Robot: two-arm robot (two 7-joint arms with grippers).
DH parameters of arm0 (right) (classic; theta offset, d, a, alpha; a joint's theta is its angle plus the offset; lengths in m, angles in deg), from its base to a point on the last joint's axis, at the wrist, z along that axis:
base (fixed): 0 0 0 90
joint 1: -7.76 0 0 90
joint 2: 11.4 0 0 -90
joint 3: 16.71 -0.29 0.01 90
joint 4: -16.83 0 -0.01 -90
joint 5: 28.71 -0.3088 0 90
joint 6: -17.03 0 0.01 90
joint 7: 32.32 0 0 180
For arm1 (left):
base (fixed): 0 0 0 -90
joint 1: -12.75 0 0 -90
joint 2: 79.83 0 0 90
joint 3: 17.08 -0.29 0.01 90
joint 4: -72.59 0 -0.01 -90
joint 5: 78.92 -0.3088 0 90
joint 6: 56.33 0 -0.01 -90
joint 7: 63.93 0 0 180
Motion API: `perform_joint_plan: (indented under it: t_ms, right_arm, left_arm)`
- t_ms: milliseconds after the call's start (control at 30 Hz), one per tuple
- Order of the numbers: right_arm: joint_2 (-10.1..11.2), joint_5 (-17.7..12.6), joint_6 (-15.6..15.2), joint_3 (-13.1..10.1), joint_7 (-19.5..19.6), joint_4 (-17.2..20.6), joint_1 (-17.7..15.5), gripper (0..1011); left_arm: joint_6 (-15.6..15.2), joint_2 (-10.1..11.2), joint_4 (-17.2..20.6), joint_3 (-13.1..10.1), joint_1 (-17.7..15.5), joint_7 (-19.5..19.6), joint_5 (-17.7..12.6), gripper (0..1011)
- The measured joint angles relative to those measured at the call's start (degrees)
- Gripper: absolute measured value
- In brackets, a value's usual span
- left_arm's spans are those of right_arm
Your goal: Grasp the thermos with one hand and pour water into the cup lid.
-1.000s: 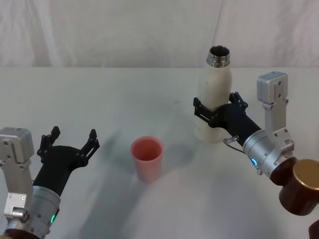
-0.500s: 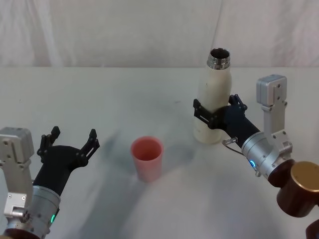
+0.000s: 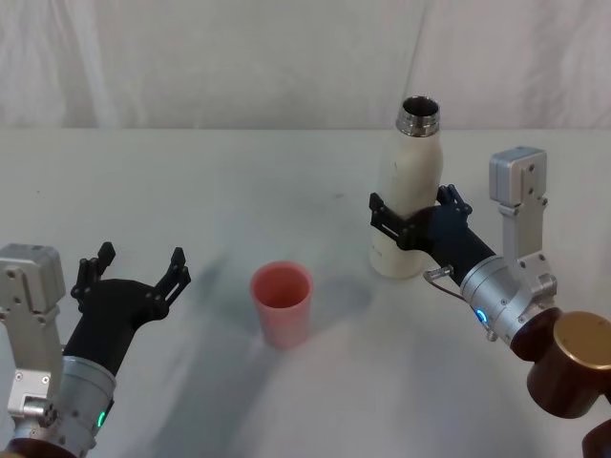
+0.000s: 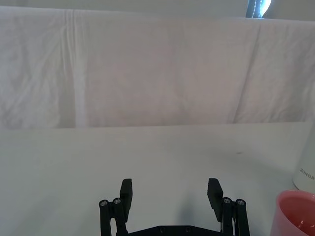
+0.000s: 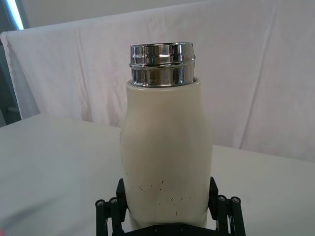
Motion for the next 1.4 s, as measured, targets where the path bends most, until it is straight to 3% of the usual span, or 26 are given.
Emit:
perform_joint_plan:
  t_ms: [900,1400]
  right_arm:
    - [-0.15,0.55,-0.31,0.10,0.04,-0.39,0.23,1001]
    - [0.87,0.24,-0.59,-0.58,0.01,2.00,-1.74,1001]
  left_arm:
    - [0.00,0.00,0.00,0.00,0.00,0.00,0.00,1001]
    - [0.00,0.00,0.00,0.00,0.00,0.00,0.00,1001]
